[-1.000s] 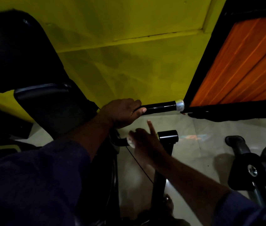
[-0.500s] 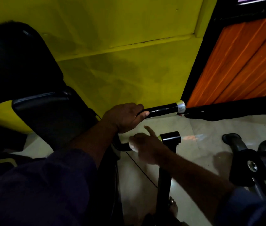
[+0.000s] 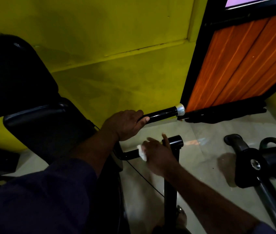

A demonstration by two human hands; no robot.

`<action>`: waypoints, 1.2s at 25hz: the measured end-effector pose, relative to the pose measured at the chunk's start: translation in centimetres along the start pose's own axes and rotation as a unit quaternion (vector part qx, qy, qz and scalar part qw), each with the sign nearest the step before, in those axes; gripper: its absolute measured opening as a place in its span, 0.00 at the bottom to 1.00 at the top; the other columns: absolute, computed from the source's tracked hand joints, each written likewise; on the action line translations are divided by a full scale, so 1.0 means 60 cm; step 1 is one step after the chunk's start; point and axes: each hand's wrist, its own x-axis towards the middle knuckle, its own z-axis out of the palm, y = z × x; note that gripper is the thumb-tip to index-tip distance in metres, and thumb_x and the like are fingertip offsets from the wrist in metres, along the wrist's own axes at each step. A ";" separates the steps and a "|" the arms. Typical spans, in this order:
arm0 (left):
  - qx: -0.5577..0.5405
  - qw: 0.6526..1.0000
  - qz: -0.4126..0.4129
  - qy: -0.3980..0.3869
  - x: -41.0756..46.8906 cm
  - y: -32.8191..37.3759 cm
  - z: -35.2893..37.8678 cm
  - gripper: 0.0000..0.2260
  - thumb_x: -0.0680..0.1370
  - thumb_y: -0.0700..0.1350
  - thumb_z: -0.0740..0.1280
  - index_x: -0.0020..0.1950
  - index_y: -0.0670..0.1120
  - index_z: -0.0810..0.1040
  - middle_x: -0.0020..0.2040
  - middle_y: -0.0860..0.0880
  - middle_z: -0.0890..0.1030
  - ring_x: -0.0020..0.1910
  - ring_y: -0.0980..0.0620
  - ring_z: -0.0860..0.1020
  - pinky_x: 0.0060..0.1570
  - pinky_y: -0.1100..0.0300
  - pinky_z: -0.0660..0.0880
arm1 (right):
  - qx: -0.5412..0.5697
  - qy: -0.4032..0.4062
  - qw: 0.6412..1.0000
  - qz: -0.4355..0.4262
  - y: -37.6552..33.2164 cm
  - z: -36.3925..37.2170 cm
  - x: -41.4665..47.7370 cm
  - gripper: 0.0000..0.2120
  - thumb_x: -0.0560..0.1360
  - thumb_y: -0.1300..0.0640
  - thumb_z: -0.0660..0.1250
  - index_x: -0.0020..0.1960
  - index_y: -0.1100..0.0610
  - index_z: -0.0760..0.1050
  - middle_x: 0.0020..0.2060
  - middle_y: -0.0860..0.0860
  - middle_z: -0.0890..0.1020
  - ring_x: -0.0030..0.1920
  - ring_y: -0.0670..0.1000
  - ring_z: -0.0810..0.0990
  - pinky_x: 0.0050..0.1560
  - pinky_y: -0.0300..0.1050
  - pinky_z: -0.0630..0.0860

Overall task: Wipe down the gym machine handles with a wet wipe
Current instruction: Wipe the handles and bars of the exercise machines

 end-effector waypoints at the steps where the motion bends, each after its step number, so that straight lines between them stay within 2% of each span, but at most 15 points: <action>1: 0.003 1.000 -0.002 -0.002 0.000 -0.001 0.001 0.21 0.85 0.64 0.49 0.54 0.50 0.71 0.45 0.44 0.78 0.44 0.39 0.77 0.39 0.53 0.66 | 0.043 0.057 0.997 0.009 0.013 -0.026 -0.014 0.10 0.73 0.55 0.57 0.48 0.49 0.77 0.48 0.45 0.83 0.58 0.46 0.81 0.73 0.58 0.66; 2: 0.001 1.000 -0.003 -0.005 0.001 -0.001 0.001 0.21 0.85 0.65 0.48 0.54 0.51 0.71 0.45 0.44 0.78 0.44 0.39 0.77 0.39 0.54 0.65 | 0.105 0.130 0.985 0.032 0.024 -0.057 -0.029 0.07 0.76 0.60 0.61 0.47 0.51 0.77 0.46 0.45 0.81 0.52 0.47 0.81 0.64 0.53 0.73; 4: -0.008 1.000 0.003 0.000 0.002 -0.003 0.001 0.20 0.85 0.65 0.48 0.53 0.51 0.70 0.44 0.45 0.77 0.43 0.40 0.77 0.39 0.54 0.63 | 0.151 0.288 0.941 0.091 0.034 -0.128 -0.054 0.06 0.81 0.64 0.63 0.51 0.57 0.77 0.48 0.51 0.80 0.49 0.50 0.78 0.54 0.45 0.74; 6: -0.010 1.000 0.010 0.007 0.001 -0.003 0.001 0.20 0.85 0.65 0.48 0.53 0.51 0.69 0.42 0.47 0.75 0.42 0.41 0.76 0.39 0.54 0.64 | 0.085 0.379 0.917 0.095 0.036 -0.187 -0.051 0.06 0.82 0.66 0.64 0.58 0.62 0.76 0.54 0.56 0.79 0.54 0.50 0.77 0.57 0.40 0.70; 7: -0.008 1.000 0.013 0.007 0.001 -0.002 0.002 0.20 0.85 0.65 0.48 0.53 0.52 0.69 0.41 0.48 0.74 0.41 0.41 0.75 0.38 0.54 0.64 | 0.056 0.382 0.919 0.074 0.042 -0.205 -0.036 0.08 0.81 0.68 0.64 0.60 0.64 0.76 0.58 0.57 0.79 0.58 0.50 0.76 0.61 0.40 0.71; 10: 0.000 1.000 0.014 0.012 -0.002 0.001 -0.001 0.21 0.84 0.66 0.46 0.55 0.51 0.69 0.41 0.47 0.74 0.40 0.40 0.76 0.37 0.53 0.67 | -0.031 0.245 0.969 -0.023 0.054 -0.213 0.031 0.13 0.77 0.69 0.64 0.60 0.61 0.75 0.57 0.57 0.79 0.59 0.58 0.78 0.68 0.55 0.71; 12: 0.004 1.000 0.011 0.012 -0.002 0.003 -0.005 0.24 0.81 0.69 0.44 0.56 0.52 0.68 0.40 0.48 0.74 0.38 0.41 0.74 0.36 0.53 0.67 | -0.115 0.141 0.983 -0.037 0.067 -0.200 0.058 0.15 0.76 0.65 0.62 0.61 0.55 0.73 0.54 0.52 0.80 0.58 0.57 0.79 0.75 0.62 0.63; 15: 0.031 1.000 0.004 -0.001 0.001 0.004 -0.004 0.24 0.81 0.69 0.44 0.57 0.52 0.67 0.40 0.48 0.73 0.37 0.41 0.73 0.35 0.53 0.65 | -0.169 0.132 0.976 -0.039 0.093 -0.194 0.065 0.13 0.78 0.58 0.60 0.62 0.51 0.73 0.51 0.48 0.81 0.58 0.52 0.79 0.80 0.63 0.53; 17: 0.041 0.999 0.003 0.003 0.001 0.004 -0.005 0.24 0.82 0.68 0.45 0.56 0.51 0.67 0.41 0.46 0.76 0.39 0.39 0.77 0.35 0.53 0.65 | -0.172 0.140 0.974 -0.042 0.097 -0.202 0.076 0.10 0.79 0.55 0.59 0.59 0.49 0.73 0.47 0.47 0.82 0.55 0.52 0.80 0.79 0.63 0.54; 21: 0.052 0.999 -0.006 -0.015 -0.003 0.010 -0.012 0.24 0.81 0.69 0.44 0.56 0.51 0.67 0.39 0.46 0.74 0.40 0.38 0.77 0.35 0.53 0.65 | -0.174 0.132 0.976 0.011 0.098 -0.218 0.119 0.08 0.80 0.53 0.60 0.50 0.56 0.76 0.42 0.55 0.82 0.48 0.60 0.82 0.66 0.63 0.71; 23: 0.059 0.998 -0.010 -0.020 -0.003 0.010 -0.012 0.22 0.83 0.67 0.47 0.56 0.50 0.67 0.38 0.48 0.71 0.39 0.39 0.76 0.35 0.53 0.66 | -0.096 0.197 0.973 0.076 0.111 -0.241 0.120 0.08 0.79 0.58 0.61 0.46 0.62 0.76 0.42 0.60 0.80 0.43 0.62 0.80 0.50 0.58 0.77; 25: 0.057 0.998 -0.008 -0.018 -0.002 0.009 -0.010 0.22 0.83 0.67 0.47 0.55 0.50 0.67 0.38 0.48 0.71 0.38 0.39 0.75 0.34 0.53 0.65 | -0.045 0.273 0.951 0.136 0.126 -0.256 0.103 0.06 0.78 0.58 0.63 0.49 0.60 0.75 0.46 0.59 0.78 0.43 0.60 0.78 0.42 0.55 0.77; 26: 0.053 0.998 -0.007 -0.021 -0.001 0.008 -0.010 0.21 0.84 0.67 0.47 0.55 0.50 0.66 0.38 0.48 0.71 0.38 0.40 0.74 0.34 0.53 0.65 | -0.059 0.251 0.957 0.133 0.128 -0.255 0.096 0.05 0.77 0.58 0.66 0.51 0.59 0.76 0.47 0.58 0.79 0.43 0.59 0.78 0.41 0.54 0.77; 28: 0.047 0.999 -0.002 -0.018 0.000 0.005 -0.009 0.21 0.84 0.67 0.48 0.55 0.51 0.66 0.38 0.48 0.70 0.37 0.40 0.74 0.34 0.53 0.63 | -0.038 0.113 0.991 0.067 0.120 -0.238 0.097 0.08 0.76 0.62 0.67 0.55 0.56 0.78 0.45 0.56 0.81 0.42 0.57 0.81 0.40 0.52 0.79; 30: 0.050 0.999 0.010 0.000 -0.001 0.004 -0.007 0.21 0.83 0.67 0.47 0.55 0.51 0.66 0.37 0.48 0.71 0.37 0.38 0.76 0.33 0.53 0.63 | 0.047 0.034 0.998 0.035 0.111 -0.230 0.112 0.12 0.80 0.63 0.63 0.59 0.56 0.81 0.42 0.53 0.83 0.37 0.48 0.81 0.36 0.45 0.77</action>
